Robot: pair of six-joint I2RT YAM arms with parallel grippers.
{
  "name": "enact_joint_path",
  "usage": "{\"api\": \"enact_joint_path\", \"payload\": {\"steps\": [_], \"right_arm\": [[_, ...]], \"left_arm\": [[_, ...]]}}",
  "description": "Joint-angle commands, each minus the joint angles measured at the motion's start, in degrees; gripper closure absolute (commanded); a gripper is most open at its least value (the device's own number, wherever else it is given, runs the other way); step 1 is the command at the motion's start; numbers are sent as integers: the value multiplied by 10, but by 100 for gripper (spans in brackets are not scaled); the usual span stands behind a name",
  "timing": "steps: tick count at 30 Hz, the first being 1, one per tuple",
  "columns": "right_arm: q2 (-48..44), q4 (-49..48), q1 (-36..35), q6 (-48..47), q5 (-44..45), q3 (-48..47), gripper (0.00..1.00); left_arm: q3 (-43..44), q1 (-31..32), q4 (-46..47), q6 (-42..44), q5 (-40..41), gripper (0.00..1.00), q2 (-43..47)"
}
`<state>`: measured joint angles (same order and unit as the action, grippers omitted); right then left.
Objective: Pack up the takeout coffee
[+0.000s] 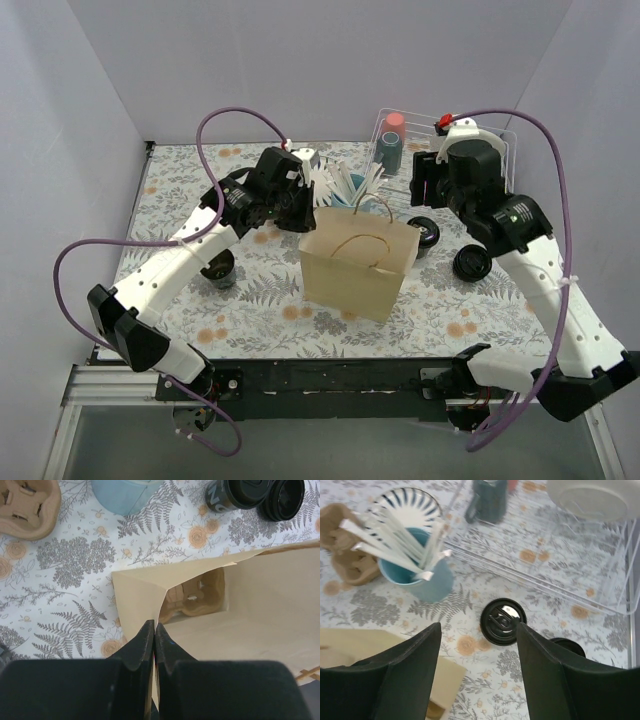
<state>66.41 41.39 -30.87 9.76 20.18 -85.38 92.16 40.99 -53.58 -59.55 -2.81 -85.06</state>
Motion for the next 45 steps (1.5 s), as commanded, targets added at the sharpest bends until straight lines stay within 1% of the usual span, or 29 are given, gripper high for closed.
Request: {"api": "enact_joint_path", "payload": {"steps": [1, 4, 8, 10, 11, 12, 13, 14, 19, 24, 29, 34, 41, 42, 45], "right_arm": [[35, 43, 86, 38, -50, 0, 27], [63, 50, 115, 41, -70, 21, 14], [80, 21, 134, 31, -110, 61, 13], [94, -2, 140, 28, -122, 88, 13], [100, -11, 141, 27, -130, 94, 14], [113, -16, 142, 26, -132, 105, 14], [116, -20, 143, 27, -126, 110, 14], [121, -34, 143, 32, -118, 117, 14], [160, -47, 144, 22, -101, 130, 14], [197, -45, 149, 15, -96, 130, 13], [210, -50, 158, 9, -92, 130, 13], [226, -55, 164, 1, -110, 130, 13], [240, -63, 169, 0, -120, 137, 17], [242, -64, 171, -2, -122, 138, 20], [246, -65, 172, -3, -124, 140, 23]], "left_arm": [[-13, -2, -40, -5, -15, 100, 52], [-34, -2, -43, -8, -26, 100, 76], [-43, -2, -56, -11, -19, 100, 96], [-47, -2, -57, -13, -10, 85, 100], [-47, -2, -57, -14, -9, 75, 101], [-44, -2, -57, -14, -11, 67, 100], [-42, -2, -60, -14, -11, 56, 98], [-38, -3, -61, -14, -11, 53, 97], [-21, -2, -73, -21, -9, 51, 94], [-28, -2, -76, -25, -8, 50, 108], [-36, -2, -76, -25, 5, 48, 119], [-38, -2, -74, -28, 1, 47, 123], [-41, -2, -79, -29, -1, 47, 120], [-40, -2, -80, -29, -1, 47, 119], [-38, -2, -82, -29, 1, 47, 118]]}}
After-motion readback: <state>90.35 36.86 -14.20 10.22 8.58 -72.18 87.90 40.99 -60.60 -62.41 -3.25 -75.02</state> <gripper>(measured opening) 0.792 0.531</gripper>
